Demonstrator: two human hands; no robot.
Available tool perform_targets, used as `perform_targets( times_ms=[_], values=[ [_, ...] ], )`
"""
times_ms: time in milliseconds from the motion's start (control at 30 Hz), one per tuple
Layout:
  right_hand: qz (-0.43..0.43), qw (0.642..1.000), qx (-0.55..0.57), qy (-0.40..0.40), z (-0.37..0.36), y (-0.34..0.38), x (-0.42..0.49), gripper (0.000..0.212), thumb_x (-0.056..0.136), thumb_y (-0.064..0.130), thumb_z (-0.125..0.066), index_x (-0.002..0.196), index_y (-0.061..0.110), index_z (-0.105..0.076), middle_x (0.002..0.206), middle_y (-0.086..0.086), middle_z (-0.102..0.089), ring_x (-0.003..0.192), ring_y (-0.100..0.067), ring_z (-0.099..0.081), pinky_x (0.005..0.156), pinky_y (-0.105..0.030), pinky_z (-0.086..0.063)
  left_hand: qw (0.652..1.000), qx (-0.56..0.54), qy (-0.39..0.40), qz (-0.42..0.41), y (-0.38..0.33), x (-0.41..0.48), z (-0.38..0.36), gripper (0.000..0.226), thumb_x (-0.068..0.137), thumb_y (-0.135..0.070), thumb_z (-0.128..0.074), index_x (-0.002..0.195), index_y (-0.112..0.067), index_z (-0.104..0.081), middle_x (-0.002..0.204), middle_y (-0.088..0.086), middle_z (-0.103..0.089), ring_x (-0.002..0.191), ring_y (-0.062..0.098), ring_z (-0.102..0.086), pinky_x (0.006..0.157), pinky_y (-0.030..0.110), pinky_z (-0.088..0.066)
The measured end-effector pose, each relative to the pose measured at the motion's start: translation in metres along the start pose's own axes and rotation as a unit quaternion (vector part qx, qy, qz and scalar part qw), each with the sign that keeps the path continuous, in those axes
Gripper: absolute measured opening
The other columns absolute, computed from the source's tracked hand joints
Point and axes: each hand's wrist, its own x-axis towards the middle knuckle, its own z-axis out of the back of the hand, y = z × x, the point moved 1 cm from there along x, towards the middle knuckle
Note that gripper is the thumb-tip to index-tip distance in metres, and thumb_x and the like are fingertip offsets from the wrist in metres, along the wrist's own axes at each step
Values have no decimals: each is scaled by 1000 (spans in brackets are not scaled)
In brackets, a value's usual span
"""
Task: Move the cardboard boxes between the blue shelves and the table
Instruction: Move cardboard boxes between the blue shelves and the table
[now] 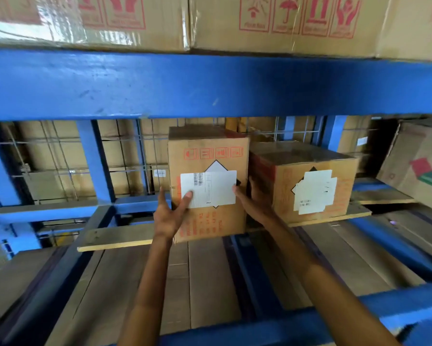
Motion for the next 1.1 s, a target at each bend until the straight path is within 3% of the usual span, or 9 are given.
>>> perform_targets(
  times_ms=[133,267,400,533,700,800,933,1033,1100],
  values=[
    [-28,999,36,25,-11,-1,9,77,97,68,-47,161,34,-21,154,1,-46,131,-19,-49,99,-37,-38,1000,8,12,-17,6,10,-5,58,91,-51,-69,140,-26,-50,116,-5,-69,109,24,-69,92,46,-58],
    [-23,998,56,28,-13,-2,1,77,98,64,-52,161,34,-20,148,2,-50,113,-9,-47,92,-36,-40,999,-1,0,-32,10,1,-10,55,93,-44,-69,140,-24,-48,110,-11,-65,102,16,-66,69,19,-48],
    [-9,997,77,30,-7,3,-23,77,96,62,-55,159,30,-26,139,3,-55,121,-16,-56,99,-41,-50,999,-24,-5,-39,8,-17,-6,57,93,-40,-70,142,-20,-48,122,-3,-67,105,18,-67,73,24,-53],
    [14,994,106,25,4,15,-59,68,85,65,-54,143,32,-41,115,22,-56,103,3,-57,77,-20,-45,998,-40,-3,-49,6,-51,3,58,92,-40,-71,143,-22,-48,126,-2,-69,109,16,-68,83,33,-59],
    [15,992,128,17,9,11,-98,40,102,43,-60,137,38,-43,122,21,-60,106,7,-58,82,-15,-46,998,-24,-11,-60,13,-95,8,61,93,-42,-70,145,-24,-45,127,-3,-69,111,17,-68,89,40,-59],
    [10,991,135,2,11,8,-112,50,102,36,-61,147,25,-44,138,7,-59,121,-6,-55,94,-22,-43,998,-24,-2,-52,22,-115,6,68,94,-40,-69,152,-24,-38,132,-1,-66,117,18,-65,92,40,-58],
    [-15,994,109,-22,12,7,-123,62,98,35,-68,152,24,-39,143,3,-59,134,-21,-54,102,-32,-45,999,-21,-10,-36,36,-128,2,80,92,-42,-70,157,-24,-28,142,3,-60,125,22,-61,95,41,-56],
    [9,994,78,-80,18,23,-126,97,87,32,-82,162,25,-20,155,0,-50,141,-24,-49,110,-38,-48,999,-30,-40,16,46,-131,0,99,84,-48,-77,160,-22,-21,147,10,-55,132,29,-56,105,51,-51],
    [56,991,23,-122,25,42,-124,126,78,37,-89,165,27,1,169,0,-26,153,-23,-30,123,-46,-34,991,-70,-58,96,54,-135,-1,118,76,-49,-84,163,-18,-10,153,14,-48,139,33,-50,112,54,-45]
  ],
)
